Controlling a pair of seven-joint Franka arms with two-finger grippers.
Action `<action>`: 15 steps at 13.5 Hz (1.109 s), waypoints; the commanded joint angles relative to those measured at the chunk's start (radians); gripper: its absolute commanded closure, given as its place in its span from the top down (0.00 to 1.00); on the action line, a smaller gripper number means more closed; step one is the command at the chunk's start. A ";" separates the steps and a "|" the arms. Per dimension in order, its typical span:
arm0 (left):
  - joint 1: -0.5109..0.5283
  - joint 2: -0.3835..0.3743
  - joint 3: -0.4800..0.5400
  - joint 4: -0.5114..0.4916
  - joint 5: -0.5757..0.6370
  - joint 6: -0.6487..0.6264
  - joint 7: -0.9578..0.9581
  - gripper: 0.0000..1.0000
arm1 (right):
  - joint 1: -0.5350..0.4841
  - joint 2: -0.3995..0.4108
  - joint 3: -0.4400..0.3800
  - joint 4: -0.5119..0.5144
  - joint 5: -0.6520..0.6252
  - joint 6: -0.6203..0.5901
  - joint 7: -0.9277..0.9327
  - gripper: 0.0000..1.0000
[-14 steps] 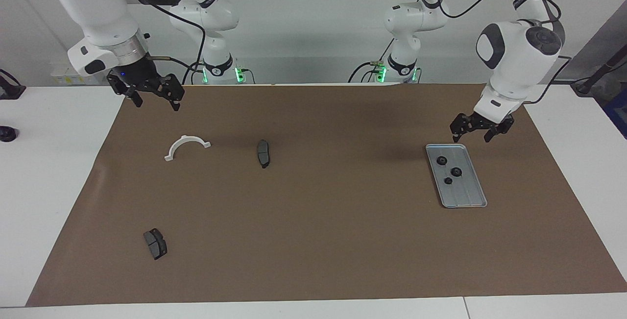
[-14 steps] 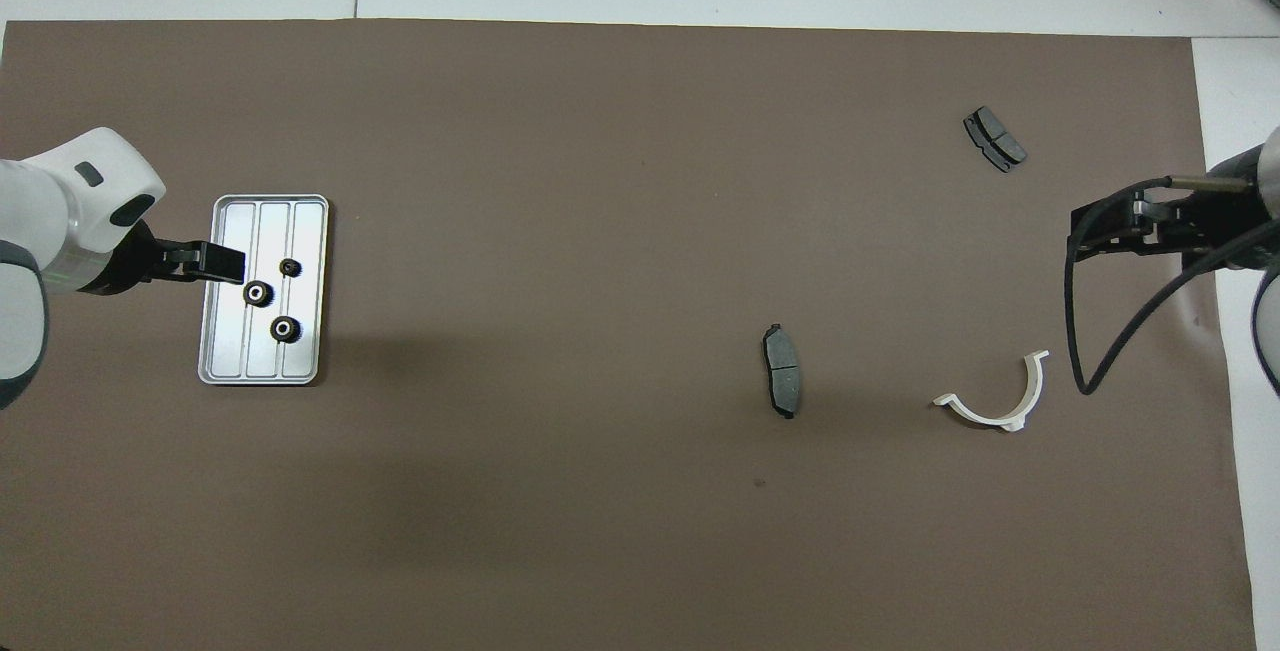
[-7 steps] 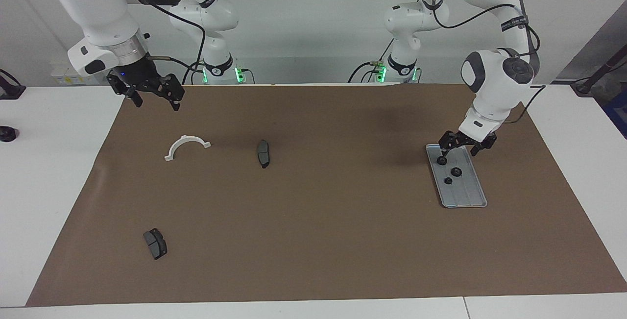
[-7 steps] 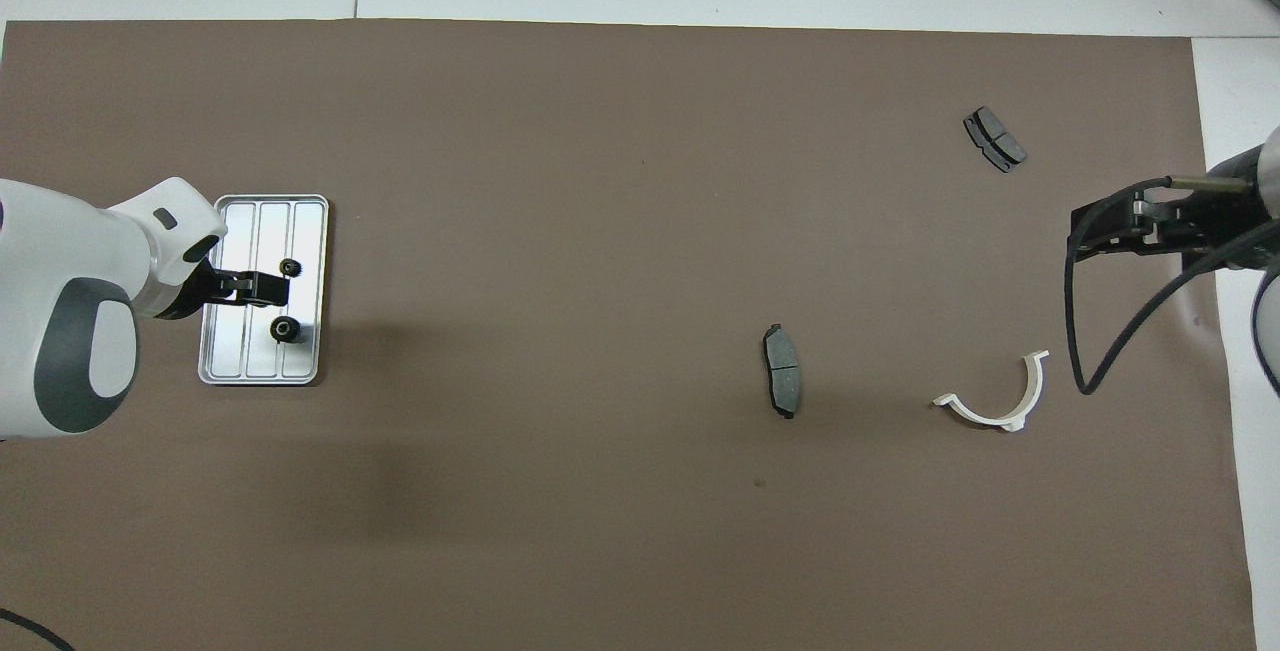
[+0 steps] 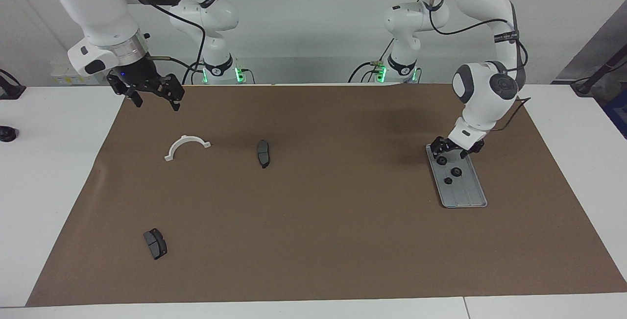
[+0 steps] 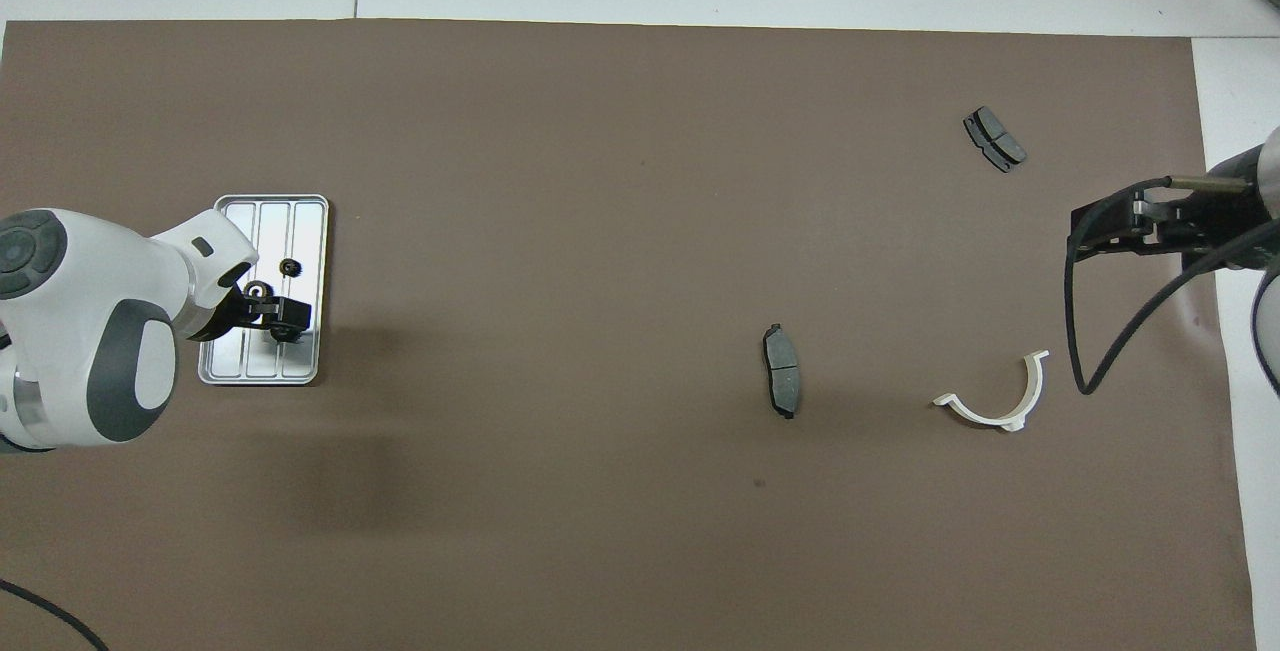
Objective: Place bearing gear from tray to pile
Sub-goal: 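Lower the left gripper onto a black gear in the tray and grasp it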
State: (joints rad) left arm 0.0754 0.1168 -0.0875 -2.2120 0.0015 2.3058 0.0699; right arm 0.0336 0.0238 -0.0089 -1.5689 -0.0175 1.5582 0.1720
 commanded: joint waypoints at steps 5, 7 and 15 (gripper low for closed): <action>0.014 0.032 -0.006 -0.023 -0.014 0.073 -0.002 0.71 | -0.004 -0.021 0.001 -0.026 0.019 0.020 -0.012 1.00; 0.012 0.052 -0.008 -0.026 -0.014 0.093 -0.015 0.65 | -0.004 -0.021 0.001 -0.026 0.019 0.020 -0.011 1.00; 0.004 0.049 -0.006 -0.026 -0.015 0.053 -0.019 0.40 | -0.007 -0.021 0.001 -0.026 0.019 0.020 -0.012 1.00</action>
State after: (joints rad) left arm 0.0752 0.1642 -0.0919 -2.2194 -0.0053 2.3628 0.0572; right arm 0.0336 0.0238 -0.0089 -1.5689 -0.0175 1.5582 0.1720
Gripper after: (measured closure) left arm 0.551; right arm 0.000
